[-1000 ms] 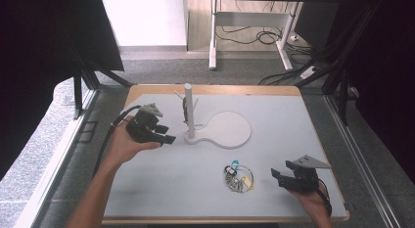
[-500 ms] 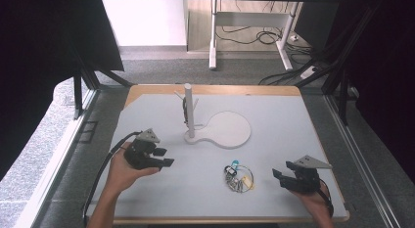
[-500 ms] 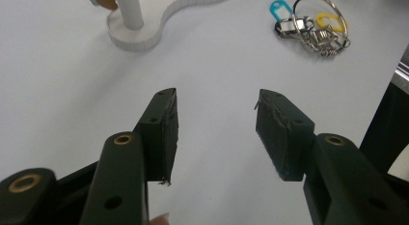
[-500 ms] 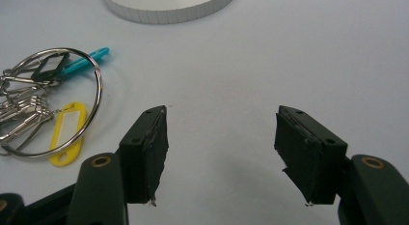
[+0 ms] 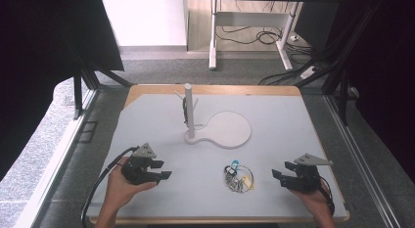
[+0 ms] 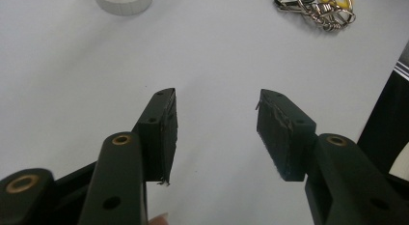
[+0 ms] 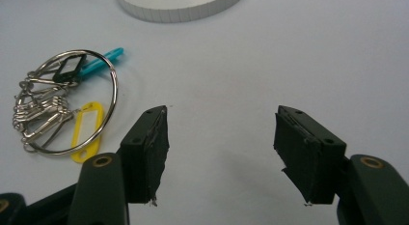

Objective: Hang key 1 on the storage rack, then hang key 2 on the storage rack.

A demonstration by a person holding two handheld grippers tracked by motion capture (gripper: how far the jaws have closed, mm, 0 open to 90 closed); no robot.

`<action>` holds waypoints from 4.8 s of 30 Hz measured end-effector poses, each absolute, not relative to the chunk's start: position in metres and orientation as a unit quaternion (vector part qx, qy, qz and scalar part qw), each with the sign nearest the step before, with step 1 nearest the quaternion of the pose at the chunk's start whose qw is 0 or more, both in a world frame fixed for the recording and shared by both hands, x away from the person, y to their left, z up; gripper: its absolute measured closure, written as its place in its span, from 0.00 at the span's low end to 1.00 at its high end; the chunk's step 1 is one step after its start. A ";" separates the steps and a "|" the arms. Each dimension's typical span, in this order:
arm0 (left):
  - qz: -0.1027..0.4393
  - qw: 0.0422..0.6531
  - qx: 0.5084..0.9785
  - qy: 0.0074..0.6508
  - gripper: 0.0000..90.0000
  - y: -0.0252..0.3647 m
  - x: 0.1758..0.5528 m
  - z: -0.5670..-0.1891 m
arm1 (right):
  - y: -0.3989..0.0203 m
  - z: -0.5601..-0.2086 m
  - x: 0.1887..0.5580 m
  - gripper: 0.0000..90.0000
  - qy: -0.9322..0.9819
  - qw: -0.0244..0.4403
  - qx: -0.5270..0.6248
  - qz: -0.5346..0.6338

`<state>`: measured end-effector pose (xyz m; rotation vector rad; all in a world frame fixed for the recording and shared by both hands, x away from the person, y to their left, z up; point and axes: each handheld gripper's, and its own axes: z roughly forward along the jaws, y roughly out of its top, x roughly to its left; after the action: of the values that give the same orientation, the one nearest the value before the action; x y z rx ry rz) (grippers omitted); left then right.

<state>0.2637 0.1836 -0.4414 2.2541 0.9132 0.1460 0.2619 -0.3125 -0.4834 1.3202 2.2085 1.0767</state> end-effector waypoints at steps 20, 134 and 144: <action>0.044 0.381 0.859 0.338 0.54 0.192 0.254 -0.440 | -0.271 -0.458 0.288 0.57 0.856 0.105 0.403 0.305; 0.024 0.406 0.843 0.351 0.53 0.199 0.246 -0.448 | -0.188 -0.337 0.371 0.96 0.929 -0.045 0.352 0.104; 0.024 0.406 0.844 0.350 0.53 0.199 0.246 -0.448 | -0.184 -0.312 0.379 0.96 0.929 -0.026 0.353 0.106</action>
<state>0.2460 0.1989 -0.4478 2.1293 0.8841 0.0601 0.3788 -0.1839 -0.3116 1.1275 2.9677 0.3381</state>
